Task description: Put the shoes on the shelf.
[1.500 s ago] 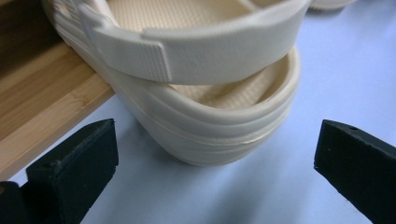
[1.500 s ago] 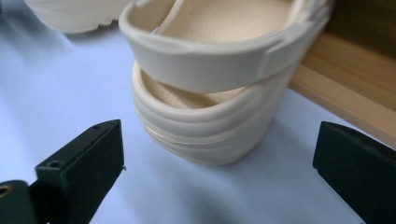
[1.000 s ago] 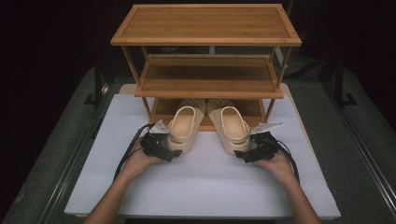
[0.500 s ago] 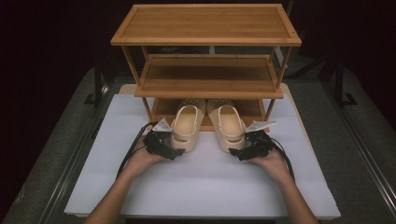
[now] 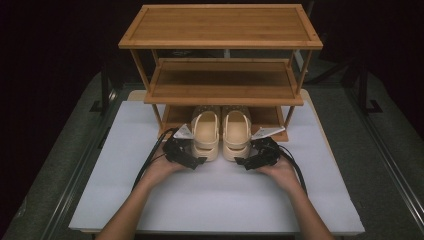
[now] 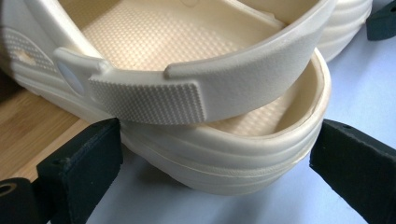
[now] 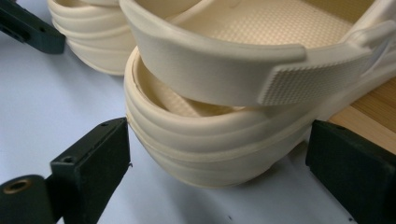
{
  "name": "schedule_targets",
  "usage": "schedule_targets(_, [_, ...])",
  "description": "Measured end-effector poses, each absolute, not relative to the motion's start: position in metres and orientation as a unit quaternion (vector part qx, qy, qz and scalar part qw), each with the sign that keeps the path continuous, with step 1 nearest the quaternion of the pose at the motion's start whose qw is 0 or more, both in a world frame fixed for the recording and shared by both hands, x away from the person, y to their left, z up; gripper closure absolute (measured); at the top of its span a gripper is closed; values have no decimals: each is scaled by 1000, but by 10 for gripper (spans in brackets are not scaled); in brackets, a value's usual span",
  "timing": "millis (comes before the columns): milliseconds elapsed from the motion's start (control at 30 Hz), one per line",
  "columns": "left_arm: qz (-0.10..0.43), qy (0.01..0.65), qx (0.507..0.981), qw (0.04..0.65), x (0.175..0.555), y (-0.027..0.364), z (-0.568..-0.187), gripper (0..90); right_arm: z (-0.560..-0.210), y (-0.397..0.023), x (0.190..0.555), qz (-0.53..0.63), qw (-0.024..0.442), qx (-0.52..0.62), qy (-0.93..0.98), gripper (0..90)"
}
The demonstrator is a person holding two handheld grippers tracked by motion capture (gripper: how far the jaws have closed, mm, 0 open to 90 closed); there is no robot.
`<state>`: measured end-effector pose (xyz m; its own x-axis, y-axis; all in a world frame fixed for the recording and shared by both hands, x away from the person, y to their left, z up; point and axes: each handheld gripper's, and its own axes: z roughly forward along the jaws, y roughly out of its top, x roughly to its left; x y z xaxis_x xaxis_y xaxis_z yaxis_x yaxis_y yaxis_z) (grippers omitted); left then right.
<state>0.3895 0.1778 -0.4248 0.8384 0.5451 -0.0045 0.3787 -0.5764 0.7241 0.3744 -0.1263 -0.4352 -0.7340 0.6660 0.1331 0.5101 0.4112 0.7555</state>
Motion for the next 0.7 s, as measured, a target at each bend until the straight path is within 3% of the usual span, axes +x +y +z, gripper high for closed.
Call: schedule_targets(700, [118,271,886,357,412,165,-423,37,-429,-116,392,410,113,370,826,116])
